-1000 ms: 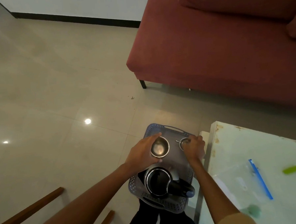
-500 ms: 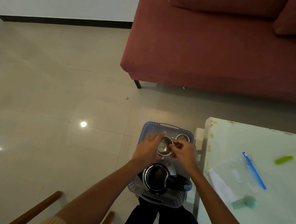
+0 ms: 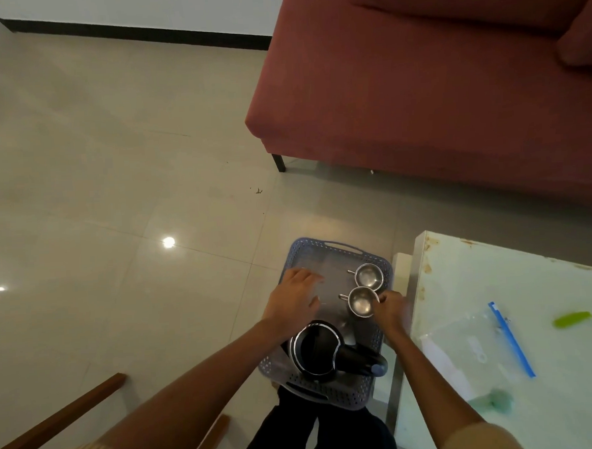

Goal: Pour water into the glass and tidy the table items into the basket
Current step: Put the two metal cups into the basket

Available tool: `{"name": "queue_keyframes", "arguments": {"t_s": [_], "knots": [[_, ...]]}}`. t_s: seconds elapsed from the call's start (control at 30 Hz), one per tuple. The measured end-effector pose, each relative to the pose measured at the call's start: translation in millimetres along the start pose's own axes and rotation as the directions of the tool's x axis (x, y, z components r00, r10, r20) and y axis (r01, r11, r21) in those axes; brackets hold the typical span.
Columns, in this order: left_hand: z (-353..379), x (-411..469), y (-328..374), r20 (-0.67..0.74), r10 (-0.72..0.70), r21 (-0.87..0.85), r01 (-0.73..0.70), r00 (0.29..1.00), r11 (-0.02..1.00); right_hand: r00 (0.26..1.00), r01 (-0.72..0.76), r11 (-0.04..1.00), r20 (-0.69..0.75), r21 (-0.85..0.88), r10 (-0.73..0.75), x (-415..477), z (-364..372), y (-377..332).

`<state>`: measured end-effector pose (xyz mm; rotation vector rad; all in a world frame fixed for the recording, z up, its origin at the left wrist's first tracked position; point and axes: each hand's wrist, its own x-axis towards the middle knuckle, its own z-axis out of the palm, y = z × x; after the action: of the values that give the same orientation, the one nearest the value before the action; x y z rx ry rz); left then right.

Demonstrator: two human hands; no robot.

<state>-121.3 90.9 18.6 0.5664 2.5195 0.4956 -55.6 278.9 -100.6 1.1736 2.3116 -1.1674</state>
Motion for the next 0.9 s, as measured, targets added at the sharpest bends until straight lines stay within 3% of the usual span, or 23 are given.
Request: {"name": "queue_keyframes", "arguments": {"t_s": [0.23, 0.6, 0.73, 0.9], "knots": [[1, -1, -2, 0.037, -0.015, -0.018, 0.015, 0.999, 1.0, 0.996, -0.082, 0.985, 0.031, -0.152, 0.088, -8, 6, 1], [0, -5, 0, 0.107, -0.046, -0.03, 0.05, 0.993, 0.998, 1.0, -0.018, 0.962, -0.013, -0.271, 0.015, -16, -2, 2], [0, -9, 5, 0.128, -0.06, -0.033, 0.065, 0.99, 0.997, 0.997, -0.023, 0.975, -0.073, -0.222, 0.007, -22, -12, 3], [2, -21, 13, 0.143, -0.071, -0.034, 0.077, 0.987, 0.996, 0.99, 0.064, 0.998, -0.124, -0.027, -0.067, -40, -30, -1]]}}
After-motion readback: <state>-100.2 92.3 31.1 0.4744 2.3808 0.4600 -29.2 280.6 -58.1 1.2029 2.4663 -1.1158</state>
